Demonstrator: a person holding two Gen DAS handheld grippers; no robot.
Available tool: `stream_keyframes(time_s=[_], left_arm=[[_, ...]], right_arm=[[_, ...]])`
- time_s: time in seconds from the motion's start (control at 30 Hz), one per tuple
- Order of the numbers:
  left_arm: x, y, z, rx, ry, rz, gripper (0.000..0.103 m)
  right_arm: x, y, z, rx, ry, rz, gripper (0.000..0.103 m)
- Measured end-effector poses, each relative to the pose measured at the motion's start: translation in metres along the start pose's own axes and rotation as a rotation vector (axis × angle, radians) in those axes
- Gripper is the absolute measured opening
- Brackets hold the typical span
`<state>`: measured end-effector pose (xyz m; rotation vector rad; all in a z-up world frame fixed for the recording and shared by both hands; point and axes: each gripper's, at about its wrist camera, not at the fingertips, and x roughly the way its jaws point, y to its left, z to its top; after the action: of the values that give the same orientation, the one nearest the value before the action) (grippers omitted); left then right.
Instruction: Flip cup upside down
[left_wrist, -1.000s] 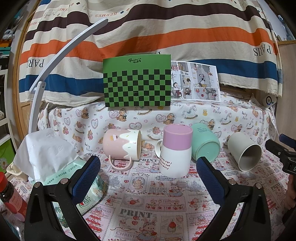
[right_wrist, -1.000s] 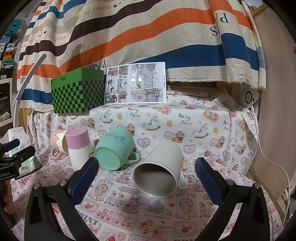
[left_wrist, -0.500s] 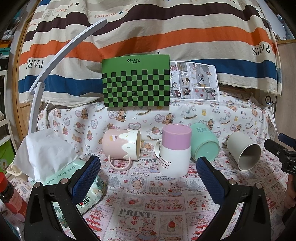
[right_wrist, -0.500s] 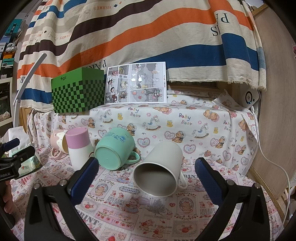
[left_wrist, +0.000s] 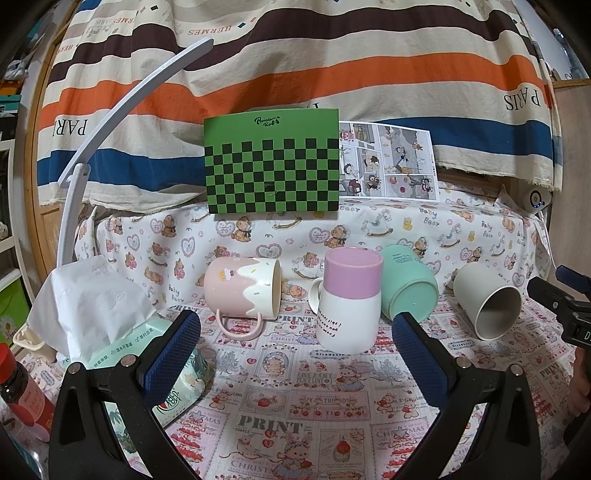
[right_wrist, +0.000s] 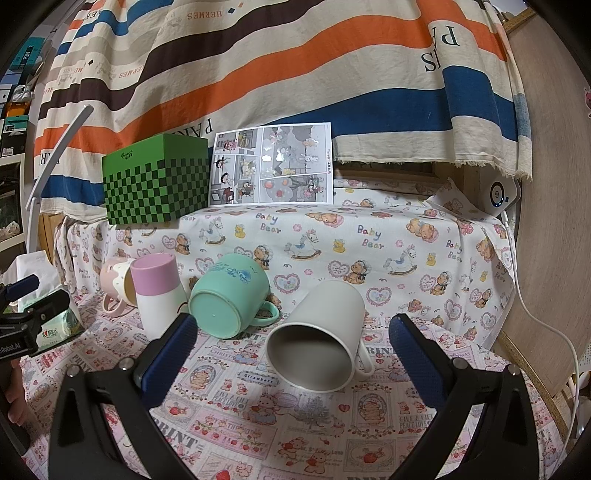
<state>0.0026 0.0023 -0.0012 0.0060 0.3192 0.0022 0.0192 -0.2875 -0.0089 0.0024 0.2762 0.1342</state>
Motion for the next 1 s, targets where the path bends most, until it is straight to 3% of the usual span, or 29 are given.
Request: stream_keyframes(time_s=[0.47, 0.67, 0.77, 1.0], left_arm=[[0.0, 0.0, 0.0, 0.0, 0.0, 0.0, 0.103], [0.0, 0.0, 0.0, 0.0, 0.0, 0.0, 0.103], [0.0, 0.0, 0.0, 0.0, -0.001, 0.0, 0.103], [0.0, 0.0, 0.0, 0.0, 0.0, 0.001, 0.103]], right_arm=[[0.005, -0.008, 0.0, 0.039, 0.043, 0.013, 0.103], [0.007, -0.024, 0.025, 0.128, 0.101, 0.02, 0.103], [0.018, -0.036, 0.044, 0.184, 0.202, 0.022, 0.103], [0.08, -0.056, 0.069, 0.348, 0.585, 0.078, 0.103]])
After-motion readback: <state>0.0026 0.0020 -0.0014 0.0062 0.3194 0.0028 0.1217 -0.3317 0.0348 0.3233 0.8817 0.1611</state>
